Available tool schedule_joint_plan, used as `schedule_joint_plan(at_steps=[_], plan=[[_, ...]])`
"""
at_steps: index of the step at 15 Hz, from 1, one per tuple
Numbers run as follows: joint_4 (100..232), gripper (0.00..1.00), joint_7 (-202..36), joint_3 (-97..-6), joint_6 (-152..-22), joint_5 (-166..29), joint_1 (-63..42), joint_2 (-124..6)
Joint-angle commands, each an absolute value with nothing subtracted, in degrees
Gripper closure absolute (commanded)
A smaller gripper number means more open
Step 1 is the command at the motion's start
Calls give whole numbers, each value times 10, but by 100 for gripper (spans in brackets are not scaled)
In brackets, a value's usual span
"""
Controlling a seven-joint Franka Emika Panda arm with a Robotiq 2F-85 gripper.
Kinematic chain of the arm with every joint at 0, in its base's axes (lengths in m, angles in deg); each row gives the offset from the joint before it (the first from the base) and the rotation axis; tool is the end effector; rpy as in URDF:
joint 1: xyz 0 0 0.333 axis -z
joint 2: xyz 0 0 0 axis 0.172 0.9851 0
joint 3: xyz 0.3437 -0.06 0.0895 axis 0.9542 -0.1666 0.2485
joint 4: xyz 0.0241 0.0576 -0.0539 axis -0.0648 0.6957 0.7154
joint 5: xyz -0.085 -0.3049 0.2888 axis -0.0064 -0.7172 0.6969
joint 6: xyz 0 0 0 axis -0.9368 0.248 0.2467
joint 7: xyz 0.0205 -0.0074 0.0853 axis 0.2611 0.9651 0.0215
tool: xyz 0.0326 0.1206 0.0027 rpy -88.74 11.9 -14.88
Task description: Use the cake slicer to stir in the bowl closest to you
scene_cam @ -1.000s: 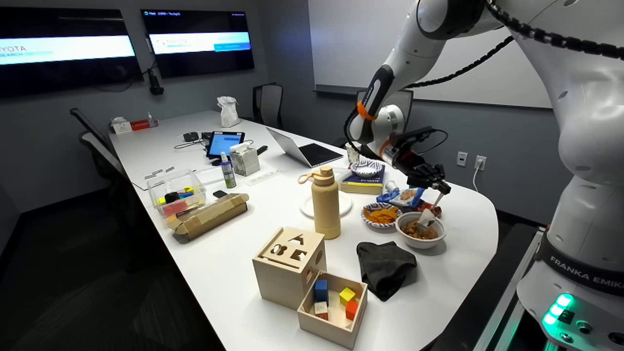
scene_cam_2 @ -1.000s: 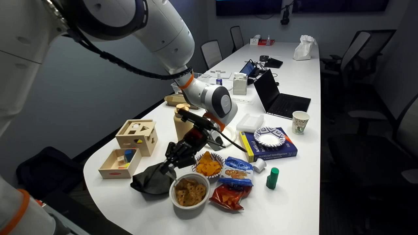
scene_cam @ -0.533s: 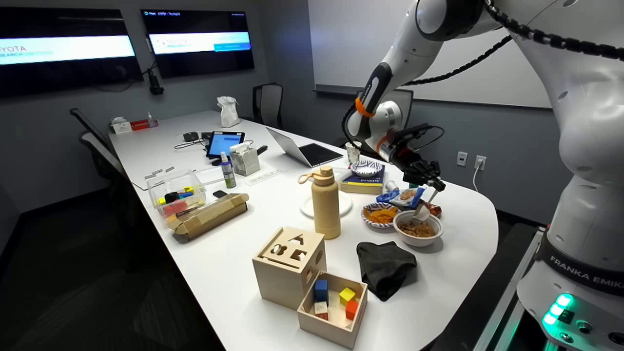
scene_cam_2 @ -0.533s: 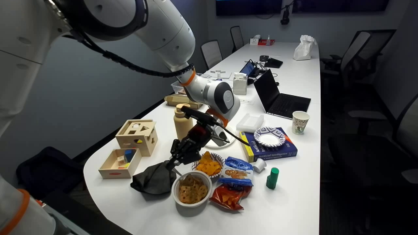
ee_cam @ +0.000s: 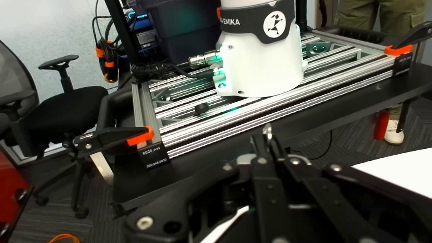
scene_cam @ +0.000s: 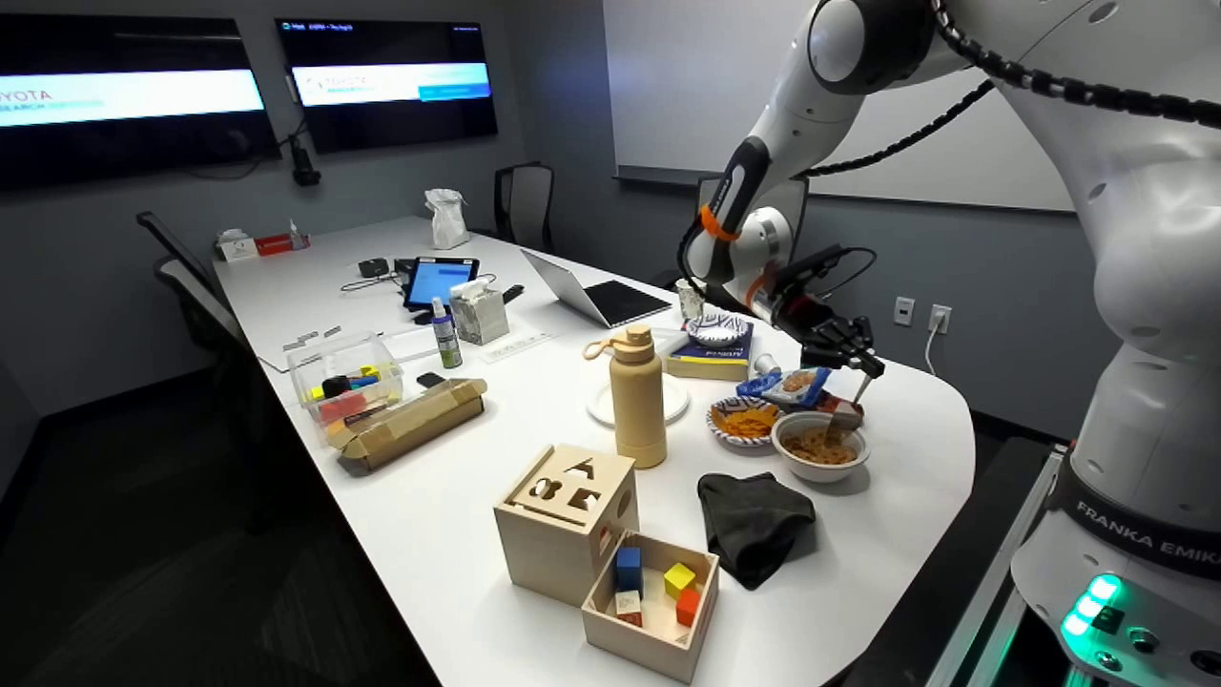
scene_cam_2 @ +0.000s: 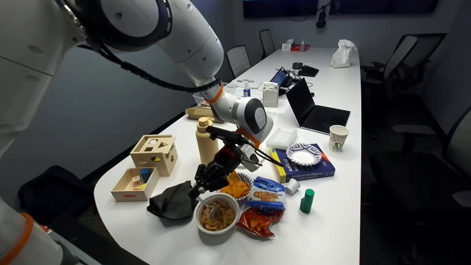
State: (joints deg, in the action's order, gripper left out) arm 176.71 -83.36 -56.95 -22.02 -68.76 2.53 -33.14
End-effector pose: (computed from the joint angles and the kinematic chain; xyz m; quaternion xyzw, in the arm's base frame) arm 0.4702 -0.1967 0.1323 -0.7623 0.1861 0.6197 0.0139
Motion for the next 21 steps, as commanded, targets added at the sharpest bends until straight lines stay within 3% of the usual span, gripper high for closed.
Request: schedule_joint_plan(at_steps=[1,12,21], plan=[[1746,99,-829,-570,-202,-702,16,-307],[1750,99,-966,-543,-218,-682,43,-323],[1746,99,-838,-578,-219,-680,24,-314]])
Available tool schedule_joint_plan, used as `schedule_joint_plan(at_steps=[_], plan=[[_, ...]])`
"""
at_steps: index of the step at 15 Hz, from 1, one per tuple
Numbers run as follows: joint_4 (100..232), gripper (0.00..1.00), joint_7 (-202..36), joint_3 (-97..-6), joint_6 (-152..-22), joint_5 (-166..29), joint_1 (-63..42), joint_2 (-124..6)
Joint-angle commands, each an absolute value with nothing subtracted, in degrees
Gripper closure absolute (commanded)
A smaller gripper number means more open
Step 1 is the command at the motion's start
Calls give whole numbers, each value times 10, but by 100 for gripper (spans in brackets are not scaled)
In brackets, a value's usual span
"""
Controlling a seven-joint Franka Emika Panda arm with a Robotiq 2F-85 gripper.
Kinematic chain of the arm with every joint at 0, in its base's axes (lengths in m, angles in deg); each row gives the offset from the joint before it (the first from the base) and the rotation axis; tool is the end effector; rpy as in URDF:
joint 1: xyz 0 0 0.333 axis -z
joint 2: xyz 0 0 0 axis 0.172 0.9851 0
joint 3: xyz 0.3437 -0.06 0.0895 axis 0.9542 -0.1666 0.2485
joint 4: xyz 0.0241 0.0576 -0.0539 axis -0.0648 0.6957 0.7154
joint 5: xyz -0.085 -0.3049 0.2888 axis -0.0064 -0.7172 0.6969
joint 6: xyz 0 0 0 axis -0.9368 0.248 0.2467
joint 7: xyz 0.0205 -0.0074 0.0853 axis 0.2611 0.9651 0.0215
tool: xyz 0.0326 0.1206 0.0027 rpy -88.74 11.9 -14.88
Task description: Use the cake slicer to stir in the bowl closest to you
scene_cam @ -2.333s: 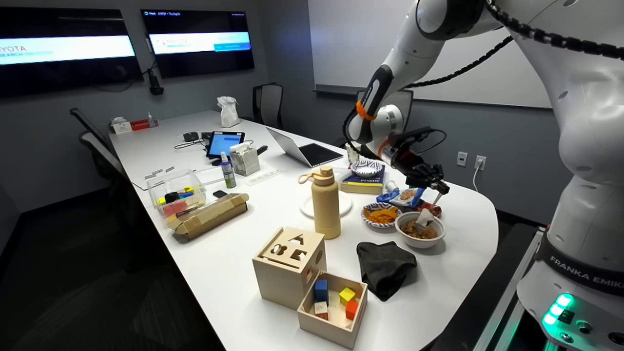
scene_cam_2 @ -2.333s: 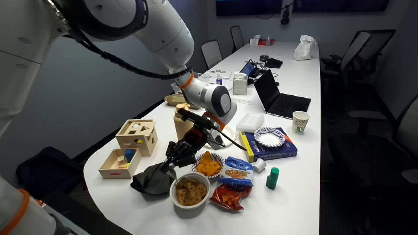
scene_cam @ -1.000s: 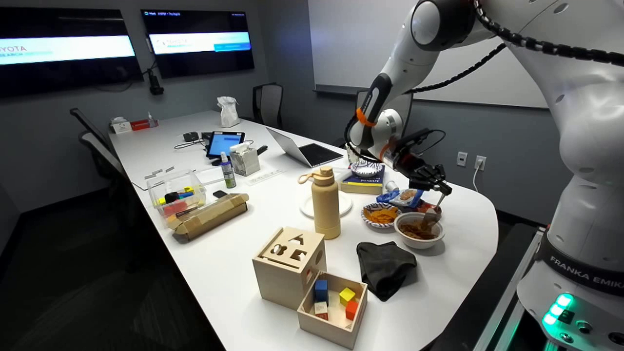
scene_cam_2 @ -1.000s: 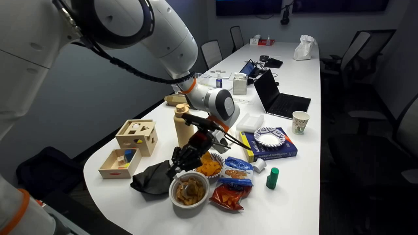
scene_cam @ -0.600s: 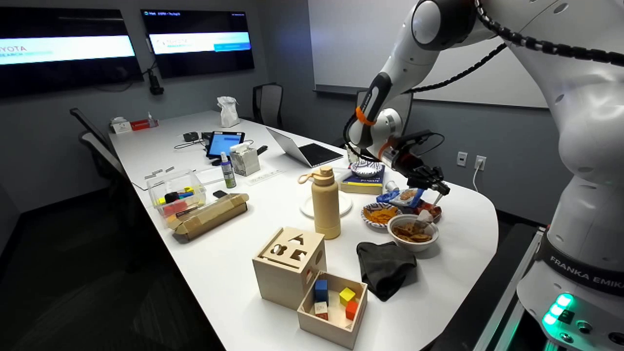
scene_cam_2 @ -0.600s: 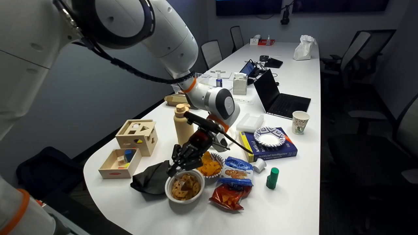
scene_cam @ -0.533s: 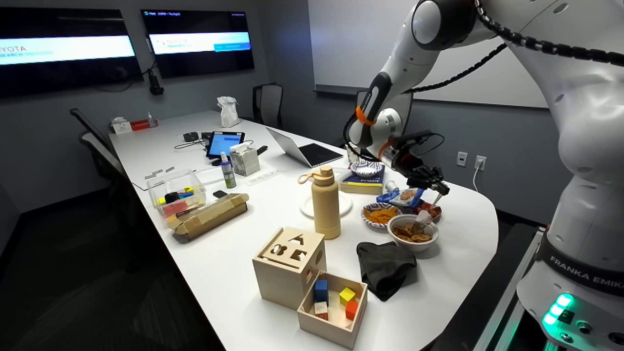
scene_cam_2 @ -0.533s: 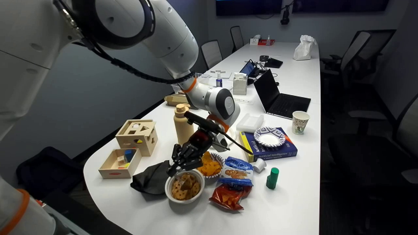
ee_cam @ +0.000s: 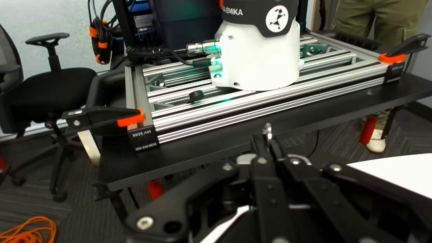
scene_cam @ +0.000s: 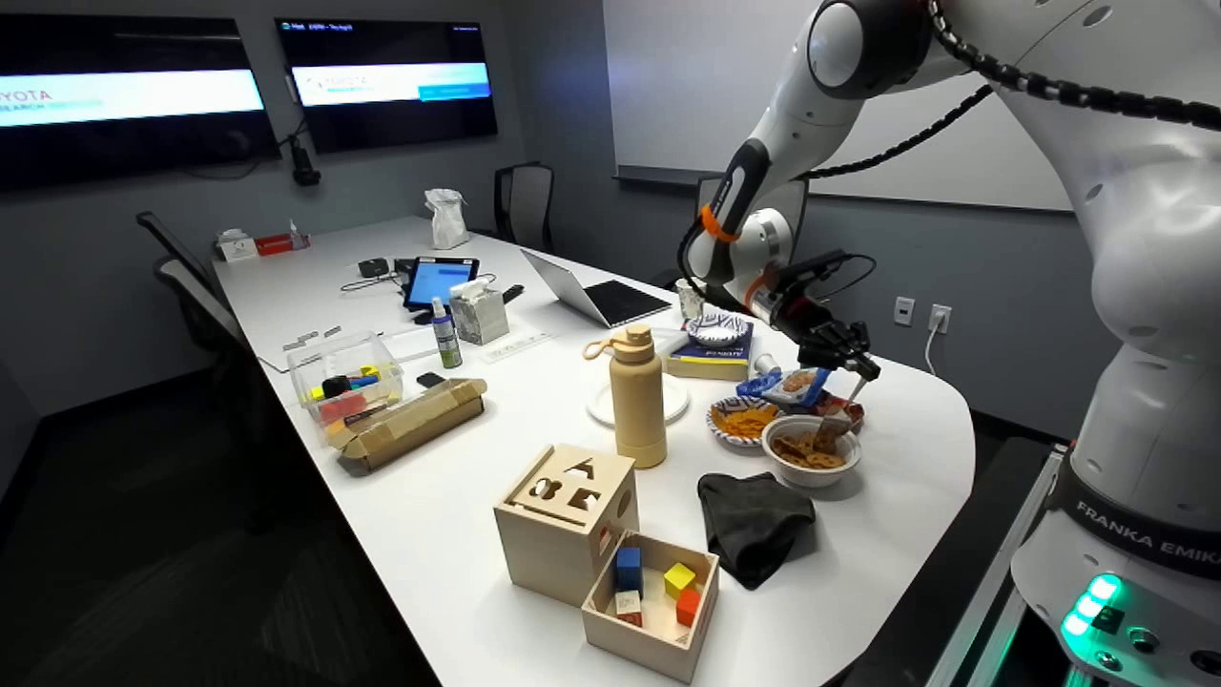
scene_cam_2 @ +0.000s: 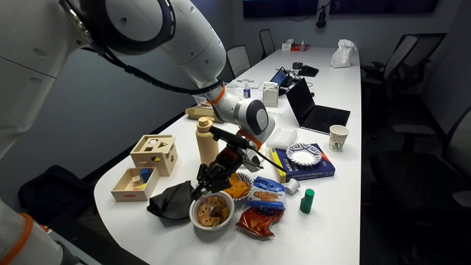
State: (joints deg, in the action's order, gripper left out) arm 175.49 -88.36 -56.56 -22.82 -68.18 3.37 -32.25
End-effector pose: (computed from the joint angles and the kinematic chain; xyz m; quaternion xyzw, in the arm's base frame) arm 0.4758 -0.2015 0.1269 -0.7753 0.1569 0.6100 0.0475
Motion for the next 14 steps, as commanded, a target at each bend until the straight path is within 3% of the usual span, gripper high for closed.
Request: schedule_joint_plan(at_steps=[1,6,14], plan=[[1744,99,-831,-578,-214,-684,23,-311],[1735,99,-887,-555,-174,-706,27,-290],[1724,99,-860,-556,-220,-676,24,-289]])
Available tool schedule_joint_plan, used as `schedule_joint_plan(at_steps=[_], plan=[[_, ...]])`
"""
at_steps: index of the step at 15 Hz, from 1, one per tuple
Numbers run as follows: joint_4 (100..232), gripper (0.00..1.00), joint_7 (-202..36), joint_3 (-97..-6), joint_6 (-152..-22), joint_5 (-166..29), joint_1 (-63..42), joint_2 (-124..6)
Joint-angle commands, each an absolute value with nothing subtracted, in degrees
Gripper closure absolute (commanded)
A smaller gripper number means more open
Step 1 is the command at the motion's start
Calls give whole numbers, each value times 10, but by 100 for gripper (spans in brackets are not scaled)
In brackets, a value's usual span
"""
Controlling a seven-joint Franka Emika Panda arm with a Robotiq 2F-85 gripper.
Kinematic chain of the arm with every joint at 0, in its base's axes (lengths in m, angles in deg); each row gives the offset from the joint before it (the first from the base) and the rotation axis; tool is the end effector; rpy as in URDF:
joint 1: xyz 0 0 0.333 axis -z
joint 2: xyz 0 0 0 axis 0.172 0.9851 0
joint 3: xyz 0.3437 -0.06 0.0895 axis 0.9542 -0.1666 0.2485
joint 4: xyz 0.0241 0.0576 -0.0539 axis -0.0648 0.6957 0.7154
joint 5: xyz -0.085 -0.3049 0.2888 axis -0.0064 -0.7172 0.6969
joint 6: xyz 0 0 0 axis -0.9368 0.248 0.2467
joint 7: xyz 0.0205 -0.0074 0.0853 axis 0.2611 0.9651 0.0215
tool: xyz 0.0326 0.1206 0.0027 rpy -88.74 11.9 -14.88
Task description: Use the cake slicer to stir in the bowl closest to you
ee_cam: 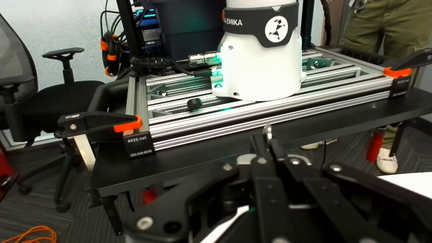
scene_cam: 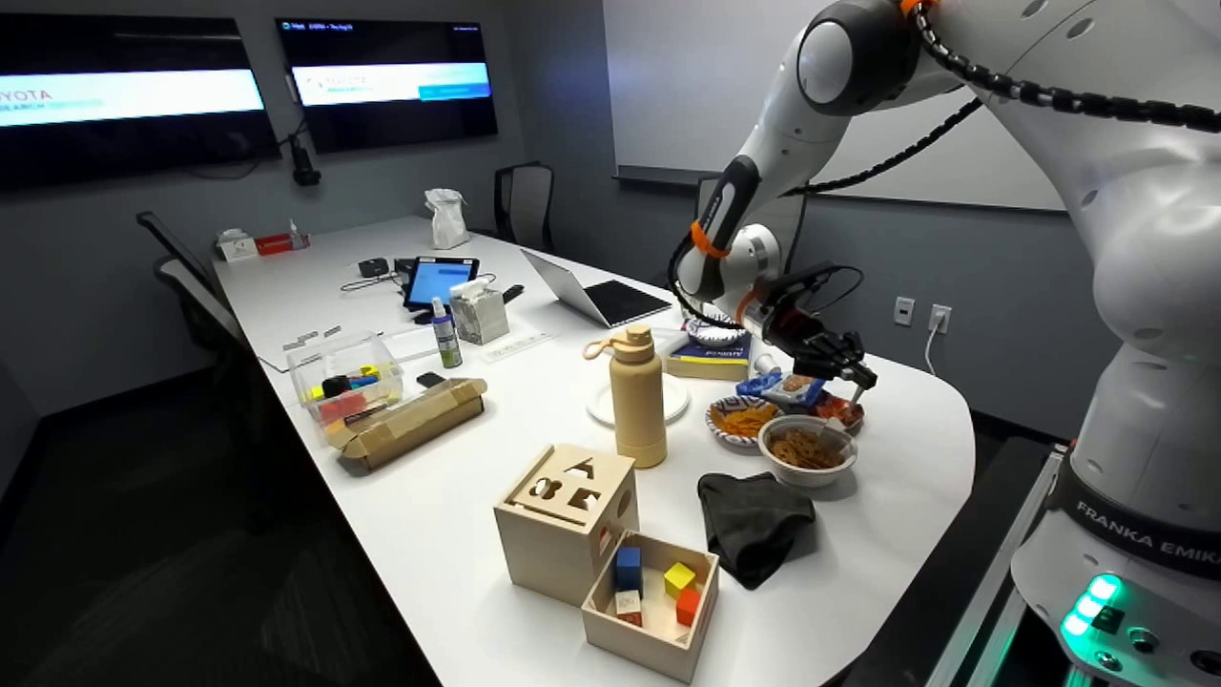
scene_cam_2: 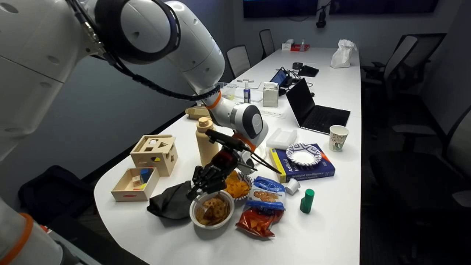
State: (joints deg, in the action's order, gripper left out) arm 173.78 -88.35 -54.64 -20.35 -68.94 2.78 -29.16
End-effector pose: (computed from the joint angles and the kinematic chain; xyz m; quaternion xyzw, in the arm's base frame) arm 0.4790 -0.1810 0.1082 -0.7578 0.1324 0.6375 0.0415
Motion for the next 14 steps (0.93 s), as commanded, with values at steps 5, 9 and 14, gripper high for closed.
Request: schedule_joint_plan(at_steps=[5,9,14], plan=[[1713,99,-817,-572,-193,-696,16,-280],[1706,99,-833,-568,-150,-731,14,-260],[1702,99,-871,-546,-173,-720,21,-253]])
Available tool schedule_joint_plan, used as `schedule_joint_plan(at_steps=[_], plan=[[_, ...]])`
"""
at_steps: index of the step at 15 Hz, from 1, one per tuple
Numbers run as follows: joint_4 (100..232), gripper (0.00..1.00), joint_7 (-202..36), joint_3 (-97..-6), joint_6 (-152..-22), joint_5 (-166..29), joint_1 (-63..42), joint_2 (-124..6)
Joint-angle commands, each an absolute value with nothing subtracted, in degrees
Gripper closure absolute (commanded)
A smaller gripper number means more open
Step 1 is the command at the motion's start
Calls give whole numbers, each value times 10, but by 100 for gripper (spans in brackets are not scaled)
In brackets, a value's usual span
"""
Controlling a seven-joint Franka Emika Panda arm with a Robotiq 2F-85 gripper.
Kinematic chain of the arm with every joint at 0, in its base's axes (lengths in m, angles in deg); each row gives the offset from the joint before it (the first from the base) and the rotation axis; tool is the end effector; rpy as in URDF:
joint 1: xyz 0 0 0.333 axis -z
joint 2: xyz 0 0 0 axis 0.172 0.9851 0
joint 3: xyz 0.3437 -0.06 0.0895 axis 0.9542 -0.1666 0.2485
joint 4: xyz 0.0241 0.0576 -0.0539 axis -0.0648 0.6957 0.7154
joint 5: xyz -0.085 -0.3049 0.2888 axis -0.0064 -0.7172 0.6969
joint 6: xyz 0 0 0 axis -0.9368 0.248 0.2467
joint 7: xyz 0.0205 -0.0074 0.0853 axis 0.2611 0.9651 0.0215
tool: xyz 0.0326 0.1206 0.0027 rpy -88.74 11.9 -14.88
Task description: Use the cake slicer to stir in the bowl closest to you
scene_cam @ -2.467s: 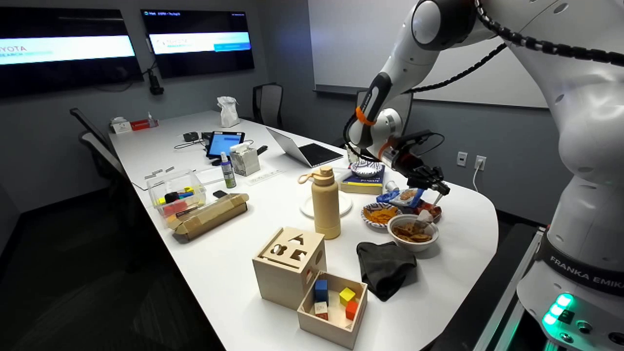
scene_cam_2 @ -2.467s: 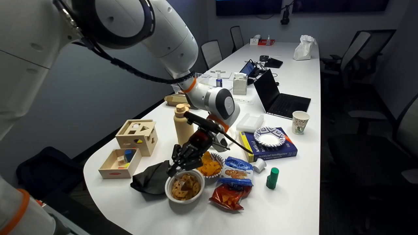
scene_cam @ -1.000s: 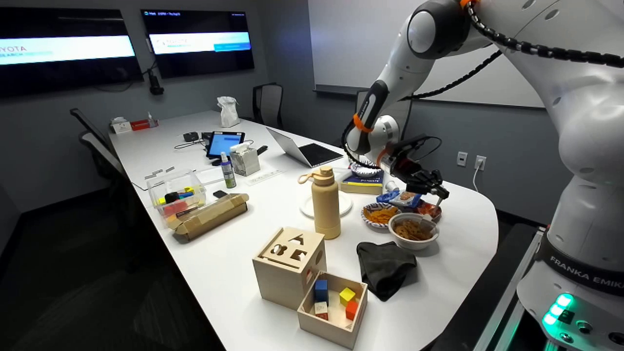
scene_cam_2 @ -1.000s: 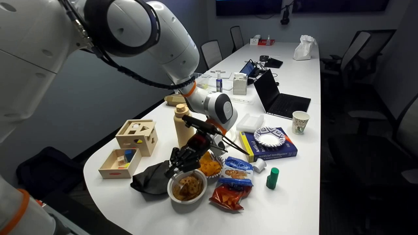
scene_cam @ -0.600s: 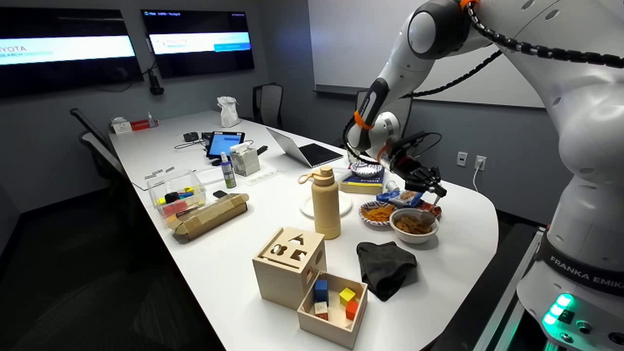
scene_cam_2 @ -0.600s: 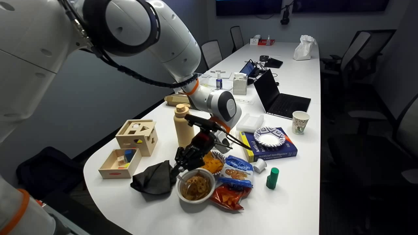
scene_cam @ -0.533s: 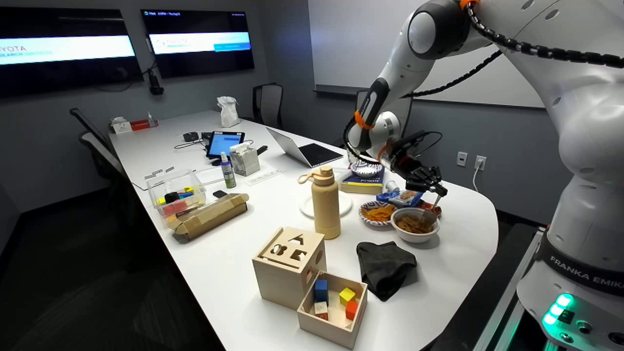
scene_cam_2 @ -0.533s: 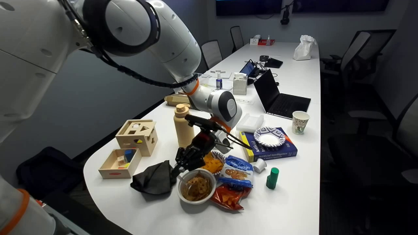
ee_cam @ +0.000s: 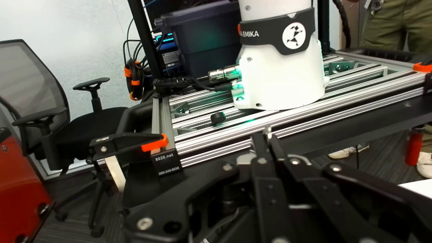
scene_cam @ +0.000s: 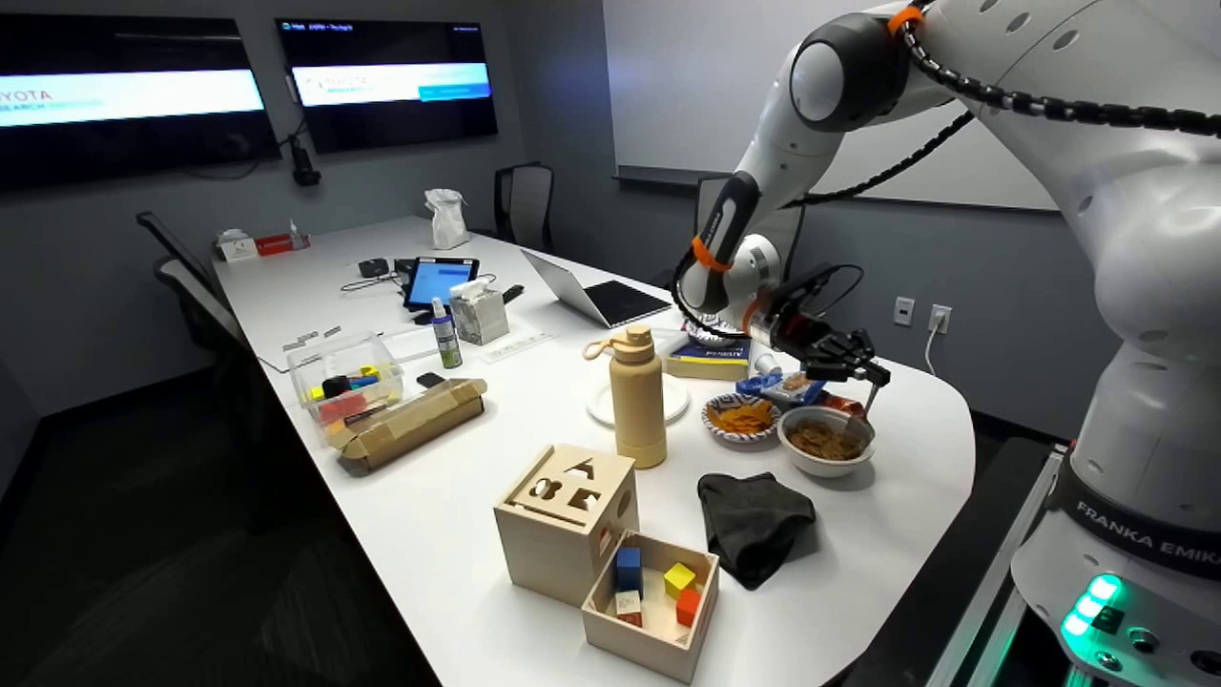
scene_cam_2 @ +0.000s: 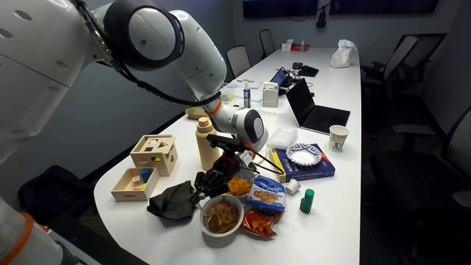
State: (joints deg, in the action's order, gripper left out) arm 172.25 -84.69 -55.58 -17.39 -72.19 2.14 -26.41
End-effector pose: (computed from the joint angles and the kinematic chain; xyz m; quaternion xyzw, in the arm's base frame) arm 0.4713 -0.1903 0.0969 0.7280 -0.1493 -0.6691 0.0091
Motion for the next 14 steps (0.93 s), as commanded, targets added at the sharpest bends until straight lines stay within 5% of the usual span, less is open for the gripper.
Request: schedule_joint_plan(at_steps=[1,14], plan=[[1700,99,-869,-545,-180,-714,20,-256],[1725,99,-890,-565,-211,-696,50,-303]])
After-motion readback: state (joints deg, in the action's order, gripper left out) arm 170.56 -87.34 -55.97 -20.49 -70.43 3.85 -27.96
